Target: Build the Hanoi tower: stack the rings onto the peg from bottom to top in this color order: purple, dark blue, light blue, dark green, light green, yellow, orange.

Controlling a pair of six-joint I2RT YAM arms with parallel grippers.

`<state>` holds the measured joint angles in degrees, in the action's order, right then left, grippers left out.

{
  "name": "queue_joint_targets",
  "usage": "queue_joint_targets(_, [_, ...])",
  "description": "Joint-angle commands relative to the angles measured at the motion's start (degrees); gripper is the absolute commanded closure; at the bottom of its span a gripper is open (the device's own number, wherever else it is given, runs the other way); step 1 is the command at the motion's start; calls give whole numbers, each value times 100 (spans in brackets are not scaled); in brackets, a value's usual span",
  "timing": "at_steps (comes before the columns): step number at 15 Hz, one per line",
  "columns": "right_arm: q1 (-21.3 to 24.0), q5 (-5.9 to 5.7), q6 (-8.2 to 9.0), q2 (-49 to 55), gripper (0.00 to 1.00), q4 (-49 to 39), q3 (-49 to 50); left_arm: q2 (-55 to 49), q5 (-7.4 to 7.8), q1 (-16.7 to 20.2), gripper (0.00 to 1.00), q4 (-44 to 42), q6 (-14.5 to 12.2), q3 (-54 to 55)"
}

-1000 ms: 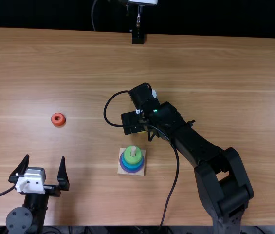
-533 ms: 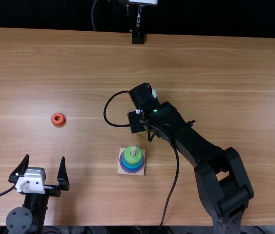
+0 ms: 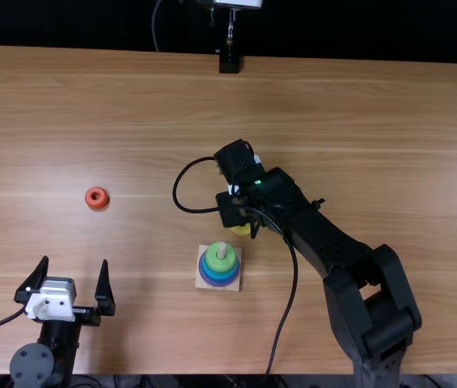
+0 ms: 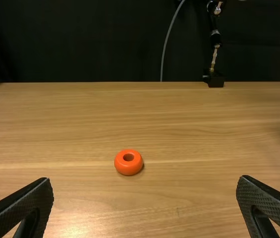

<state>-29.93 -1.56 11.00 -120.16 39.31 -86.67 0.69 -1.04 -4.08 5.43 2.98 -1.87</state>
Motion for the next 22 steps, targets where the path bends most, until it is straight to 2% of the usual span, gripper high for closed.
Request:
queue_joint_targets(1, [40, -65, -46, -139, 0, 83, -60, -69, 41, 56, 0, 26, -66, 187])
queue_joint_targets(5, [49, -76, -25, -139, 0, 674, -87, -69, 41, 56, 0, 26, -66, 187])
queue_joint_targets(9, [67, -65, 28, -131, 1, 821, -51, -69, 41, 56, 0, 26, -66, 187])
queue_joint_targets(11, [67, -34, 49, -131, 53, 832, -34, -69, 41, 56, 0, 26, -66, 187])
queue_joint_targets(12, [67, -34, 49, -131, 70, 832, -7, -69, 41, 56, 0, 26, -66, 187])
queue_joint_targets(14, [67, -34, 39, -131, 93, 832, -7, -69, 51, 56, 0, 26, -66, 187])
queue_joint_targets(15, [67, -23, 7, -131, 100, 832, 1, -69, 51, 56, 0, 26, -66, 187])
queue_joint_targets(22, [67, -44, -35, -95, 100, 726, -148, -69, 41, 56, 0, 26, -66, 187])
